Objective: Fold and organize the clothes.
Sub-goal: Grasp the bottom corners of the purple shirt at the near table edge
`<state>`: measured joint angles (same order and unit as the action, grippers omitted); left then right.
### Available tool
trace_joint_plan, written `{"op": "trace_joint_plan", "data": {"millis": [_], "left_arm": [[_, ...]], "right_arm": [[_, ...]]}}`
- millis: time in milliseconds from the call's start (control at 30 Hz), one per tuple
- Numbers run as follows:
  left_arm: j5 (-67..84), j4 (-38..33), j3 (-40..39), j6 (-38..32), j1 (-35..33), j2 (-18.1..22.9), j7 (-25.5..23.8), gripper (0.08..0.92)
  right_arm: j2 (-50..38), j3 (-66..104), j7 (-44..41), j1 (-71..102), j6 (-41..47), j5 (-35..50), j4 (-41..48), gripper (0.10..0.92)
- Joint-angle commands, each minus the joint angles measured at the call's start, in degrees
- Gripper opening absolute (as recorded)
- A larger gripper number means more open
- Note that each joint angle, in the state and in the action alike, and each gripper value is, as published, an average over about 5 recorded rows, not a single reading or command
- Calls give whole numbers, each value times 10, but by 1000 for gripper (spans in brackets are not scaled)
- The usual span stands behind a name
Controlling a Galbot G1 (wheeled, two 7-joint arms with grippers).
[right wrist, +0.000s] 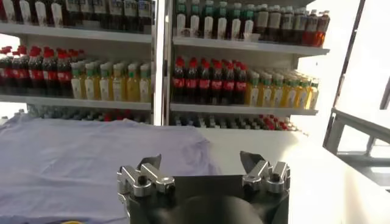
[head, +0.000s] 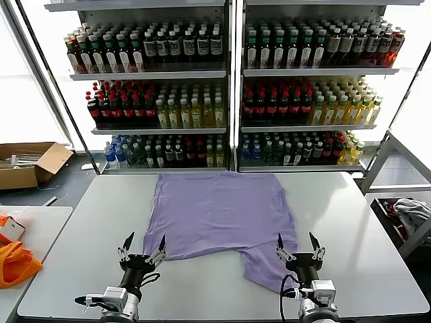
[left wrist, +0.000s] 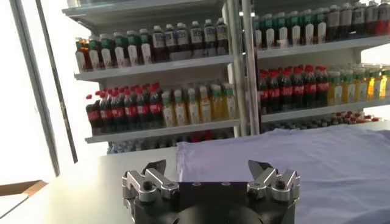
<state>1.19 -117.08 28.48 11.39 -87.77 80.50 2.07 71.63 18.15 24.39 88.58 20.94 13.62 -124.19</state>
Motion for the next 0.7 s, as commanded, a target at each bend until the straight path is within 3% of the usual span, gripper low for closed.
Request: {"op": "trace_joint_plan", "data": {"millis": [33,700], "left_arm": [[9,15,-5,69,9,-24,0,822],[49,21,2,89,11,-41,6,823]], "right_arm": [[1,-9,20,13,19,18,-1,823],[28,-24,45,21,17,17,6,823]]}}
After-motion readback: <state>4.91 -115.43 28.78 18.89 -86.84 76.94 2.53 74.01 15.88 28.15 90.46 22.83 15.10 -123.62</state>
